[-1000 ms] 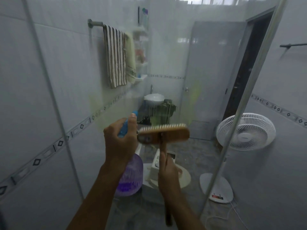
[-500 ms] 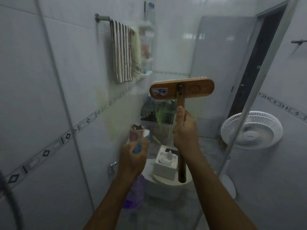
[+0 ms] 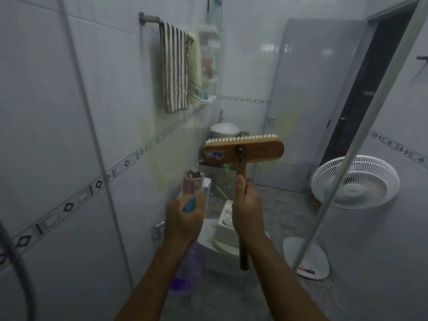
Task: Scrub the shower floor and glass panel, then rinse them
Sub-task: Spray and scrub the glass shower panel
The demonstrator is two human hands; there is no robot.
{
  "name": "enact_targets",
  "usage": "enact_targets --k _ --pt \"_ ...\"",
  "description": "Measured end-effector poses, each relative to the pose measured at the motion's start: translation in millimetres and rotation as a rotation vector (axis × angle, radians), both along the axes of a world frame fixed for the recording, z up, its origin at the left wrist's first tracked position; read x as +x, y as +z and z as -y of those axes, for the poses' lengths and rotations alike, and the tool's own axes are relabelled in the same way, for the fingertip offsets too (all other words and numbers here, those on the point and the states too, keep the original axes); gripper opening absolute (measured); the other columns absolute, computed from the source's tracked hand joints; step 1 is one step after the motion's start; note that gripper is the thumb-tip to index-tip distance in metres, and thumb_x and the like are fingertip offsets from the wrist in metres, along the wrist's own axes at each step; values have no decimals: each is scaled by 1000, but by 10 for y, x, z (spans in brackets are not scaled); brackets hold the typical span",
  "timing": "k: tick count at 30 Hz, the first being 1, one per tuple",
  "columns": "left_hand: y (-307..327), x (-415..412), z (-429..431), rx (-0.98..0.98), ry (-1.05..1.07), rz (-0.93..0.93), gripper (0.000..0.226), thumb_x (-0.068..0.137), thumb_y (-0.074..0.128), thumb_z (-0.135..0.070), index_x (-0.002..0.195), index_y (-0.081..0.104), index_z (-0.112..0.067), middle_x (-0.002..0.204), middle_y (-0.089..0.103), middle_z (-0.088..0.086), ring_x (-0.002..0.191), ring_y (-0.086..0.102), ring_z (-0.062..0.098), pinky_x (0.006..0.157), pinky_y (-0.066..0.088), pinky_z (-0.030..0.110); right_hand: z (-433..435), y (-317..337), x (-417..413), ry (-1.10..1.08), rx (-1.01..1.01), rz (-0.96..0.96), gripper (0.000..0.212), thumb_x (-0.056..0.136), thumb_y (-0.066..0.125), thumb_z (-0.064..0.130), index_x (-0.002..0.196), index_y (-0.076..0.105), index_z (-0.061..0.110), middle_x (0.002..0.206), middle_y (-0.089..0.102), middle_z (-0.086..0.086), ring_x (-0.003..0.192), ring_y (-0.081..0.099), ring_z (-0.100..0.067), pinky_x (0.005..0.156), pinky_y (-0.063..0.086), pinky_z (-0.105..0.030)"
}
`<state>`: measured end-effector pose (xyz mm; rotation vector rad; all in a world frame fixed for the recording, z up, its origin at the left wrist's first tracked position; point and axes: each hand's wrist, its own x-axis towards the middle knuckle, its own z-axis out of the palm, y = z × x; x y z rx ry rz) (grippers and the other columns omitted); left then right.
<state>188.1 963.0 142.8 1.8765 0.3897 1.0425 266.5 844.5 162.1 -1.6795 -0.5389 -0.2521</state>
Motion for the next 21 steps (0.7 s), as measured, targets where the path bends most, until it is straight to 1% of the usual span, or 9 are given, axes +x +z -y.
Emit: enact_targets --k 3,5,6,8,10,14,16,19,21 --pt "42 -74 -45 12 47 102 51 97 50 -46 63 58 -10 57 62 7 47 61 24 39 50 42 -18 -689 -211 87 -47 -173 29 103 36 37 93 58 20 71 60 4 61 61 3 53 46 -13" --pt "89 -112 -38 20 36 135 52 94 46 -53 66 60 -12 60 62 1 49 62 14 42 52 35 -41 -1124 -343 109 -100 -272 40 96 35 49 98 60 18 83 66 2 74 65 1 61 50 -15" --pt "115 -127 -32 30 35 151 53 94 45 -54 67 60 -11 59 61 0 50 61 13 43 51 30 -49 -1246 -387 108 -115 -286 46 92 34 54 99 61 18 87 68 0 78 66 -2 63 51 -17" --pt "163 -166 -48 56 51 185 53 95 45 -52 66 60 -11 57 58 -1 50 59 13 44 45 22 -89 -1247 -392 110 -106 -295 48 92 35 55 100 61 16 89 69 -1 79 67 -3 63 51 -18" --pt "183 -201 -94 63 73 198 49 96 45 -49 66 61 -14 58 59 -4 51 58 11 44 43 18 -164 -973 -318 126 -85 -271 41 97 36 50 101 59 16 85 67 0 71 65 -1 58 50 -16" --pt "215 -240 -98 33 93 229 45 101 51 -41 72 65 -10 62 63 0 56 62 14 47 51 21 -367 -222 -76 125 -11 -80 41 101 33 54 93 59 24 73 60 3 62 58 -2 55 47 -22" --pt "233 -246 -101 10 103 234 42 101 51 -38 74 66 -9 64 64 0 58 64 13 49 54 24 -450 -130 -3 138 -5 -52 40 101 33 53 91 58 24 68 58 6 59 57 -1 53 46 -22" --pt "231 -257 -148 14 120 228 49 99 50 -44 72 65 -5 62 64 5 55 63 17 50 55 36 -464 -595 -60 147 -79 -117 49 96 29 66 98 59 27 80 64 0 70 63 -8 60 54 -30" --pt "225 -272 -152 18 122 225 50 100 51 -42 71 65 -4 62 64 5 54 63 15 48 53 29 -391 -1115 -221 134 -116 -203 52 92 28 66 98 60 25 82 63 -1 69 61 -6 61 52 -25"
